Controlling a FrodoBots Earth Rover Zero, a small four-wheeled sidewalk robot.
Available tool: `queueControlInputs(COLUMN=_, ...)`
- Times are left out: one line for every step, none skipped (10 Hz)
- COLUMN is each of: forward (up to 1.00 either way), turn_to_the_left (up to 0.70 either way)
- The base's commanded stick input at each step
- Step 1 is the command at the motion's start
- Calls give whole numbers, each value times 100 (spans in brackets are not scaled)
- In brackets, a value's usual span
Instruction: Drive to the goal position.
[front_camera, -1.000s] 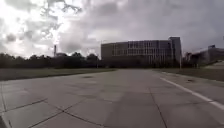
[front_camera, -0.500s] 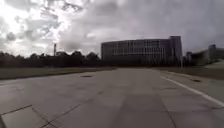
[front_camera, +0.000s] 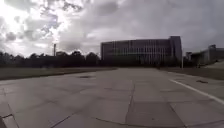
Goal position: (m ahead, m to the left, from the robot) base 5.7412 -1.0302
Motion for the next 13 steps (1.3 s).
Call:
queueControlInputs(forward=70, turn_to_the_left=0)
queueControlInputs(forward=70, turn_to_the_left=0)
queueControlInputs(forward=70, turn_to_the_left=0)
queueControlInputs(forward=70, turn_to_the_left=0)
queueControlInputs(forward=70, turn_to_the_left=0)
queueControlInputs(forward=70, turn_to_the_left=0)
queueControlInputs(forward=70, turn_to_the_left=0)
queueControlInputs(forward=70, turn_to_the_left=0)
queueControlInputs(forward=70, turn_to_the_left=0)
queueControlInputs(forward=70, turn_to_the_left=0)
queueControlInputs(forward=70, turn_to_the_left=0)
queueControlInputs(forward=70, turn_to_the_left=0)
queueControlInputs(forward=70, turn_to_the_left=0)
